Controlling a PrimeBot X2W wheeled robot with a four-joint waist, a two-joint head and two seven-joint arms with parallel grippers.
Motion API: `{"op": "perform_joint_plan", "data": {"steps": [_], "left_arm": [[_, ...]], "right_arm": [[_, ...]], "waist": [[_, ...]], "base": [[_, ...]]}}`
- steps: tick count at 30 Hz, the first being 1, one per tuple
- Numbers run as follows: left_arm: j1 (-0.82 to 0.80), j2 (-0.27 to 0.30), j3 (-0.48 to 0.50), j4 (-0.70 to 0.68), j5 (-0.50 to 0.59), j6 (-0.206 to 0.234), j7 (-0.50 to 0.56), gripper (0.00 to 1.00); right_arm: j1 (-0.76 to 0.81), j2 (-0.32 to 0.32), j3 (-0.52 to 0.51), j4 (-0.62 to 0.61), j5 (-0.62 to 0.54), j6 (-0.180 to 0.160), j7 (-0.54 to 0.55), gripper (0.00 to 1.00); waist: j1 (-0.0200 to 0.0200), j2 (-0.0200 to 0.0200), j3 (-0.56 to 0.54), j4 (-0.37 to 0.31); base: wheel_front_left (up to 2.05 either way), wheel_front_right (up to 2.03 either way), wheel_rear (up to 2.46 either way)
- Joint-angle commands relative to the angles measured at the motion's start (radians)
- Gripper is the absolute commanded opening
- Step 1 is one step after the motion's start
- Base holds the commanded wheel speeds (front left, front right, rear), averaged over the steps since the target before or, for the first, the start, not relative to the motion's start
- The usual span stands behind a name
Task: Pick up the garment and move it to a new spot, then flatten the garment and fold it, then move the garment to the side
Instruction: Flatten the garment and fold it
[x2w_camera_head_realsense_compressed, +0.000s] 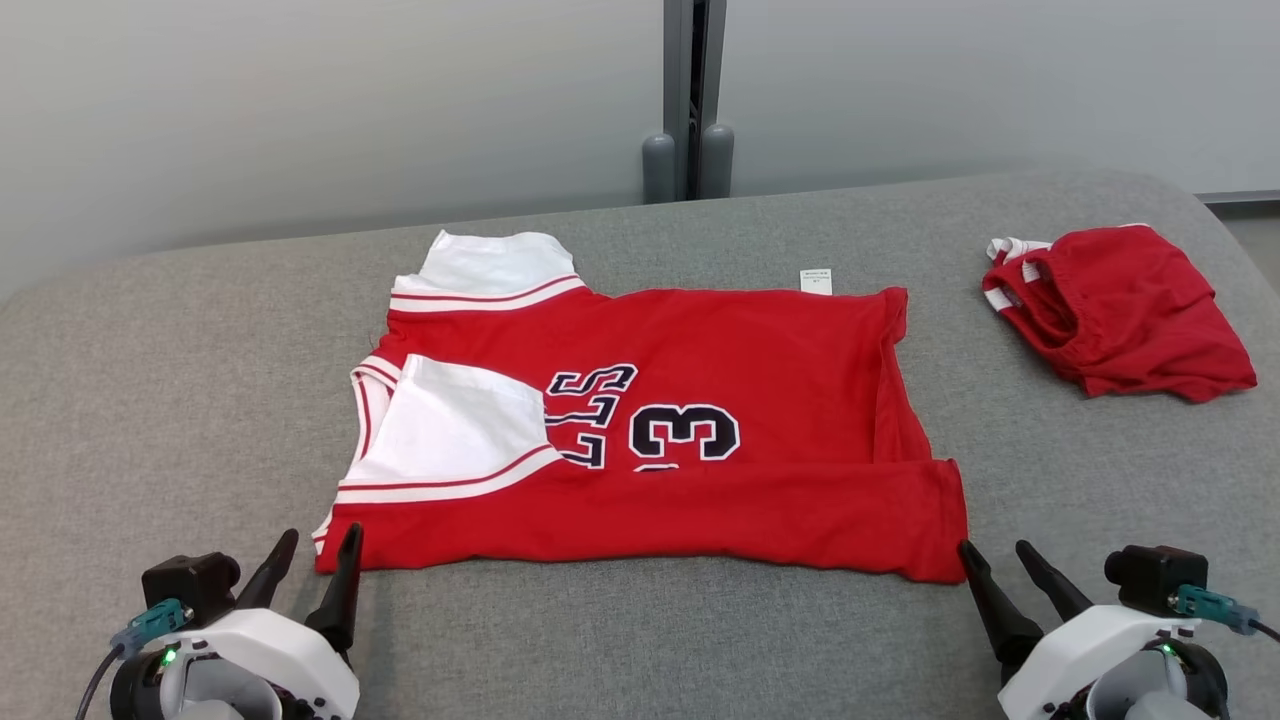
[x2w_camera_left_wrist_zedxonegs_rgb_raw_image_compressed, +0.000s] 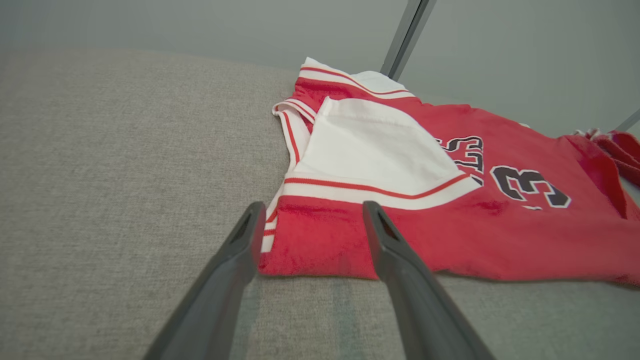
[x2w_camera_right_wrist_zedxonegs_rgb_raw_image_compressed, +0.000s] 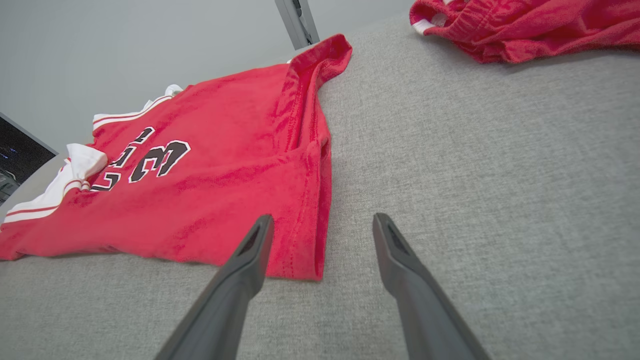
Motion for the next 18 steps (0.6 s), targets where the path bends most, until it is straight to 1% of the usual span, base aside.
{"op": "perform_joint_plan", "data": {"steps": [1, 5, 13, 14, 15, 16, 18], "left_arm": [[-0.001, 0.007, 0.001, 0.009, 0.009, -0.001, -0.004, 1.00], [-0.019, 0.012, -0.001, 0.034, 0.024, 0.005, -0.004, 1.00], [-0.081, -0.006, -0.017, 0.114, 0.032, 0.001, -0.001, 1.00], [-0.089, -0.010, -0.020, 0.126, 0.029, 0.000, -0.002, 1.00], [-0.095, -0.015, -0.026, 0.136, 0.027, -0.001, 0.001, 0.85], [-0.099, -0.021, -0.032, 0.146, 0.024, -0.002, 0.004, 0.00], [-0.107, -0.028, -0.042, 0.161, 0.017, -0.003, 0.004, 0.00]], "right_arm": [[0.000, 0.005, -0.005, 0.009, -0.014, 0.000, -0.007, 1.00], [-0.021, 0.022, -0.007, 0.030, -0.039, 0.000, -0.008, 1.00], [-0.066, 0.068, -0.012, 0.095, -0.070, 0.000, -0.008, 1.00], [-0.069, 0.075, -0.011, 0.099, -0.070, 0.000, -0.008, 0.76], [-0.074, 0.081, -0.007, 0.103, -0.070, 0.000, -0.008, 0.49], [-0.077, 0.086, -0.003, 0.106, -0.071, 0.000, -0.008, 0.00], [-0.079, 0.096, 0.004, 0.113, -0.070, 0.000, -0.008, 0.00]], "waist": [[0.0000, 0.0000, 0.011, -0.002], [0.0000, 0.0000, 0.027, -0.006], [0.0000, 0.0000, 0.069, -0.006], [0.0000, 0.0000, 0.071, -0.005], [0.0000, 0.0000, 0.073, -0.003], [0.0000, 0.0000, 0.074, -0.002], [0.0000, 0.0000, 0.072, 0.001]], "base": [[0.00, 0.00, 0.00], [0.00, 0.00, 0.00], [0.00, 0.00, 0.00], [0.00, 0.00, 0.00], [0.00, 0.00, 0.00], [0.00, 0.00, 0.00], [0.00, 0.00, 0.00]]}}
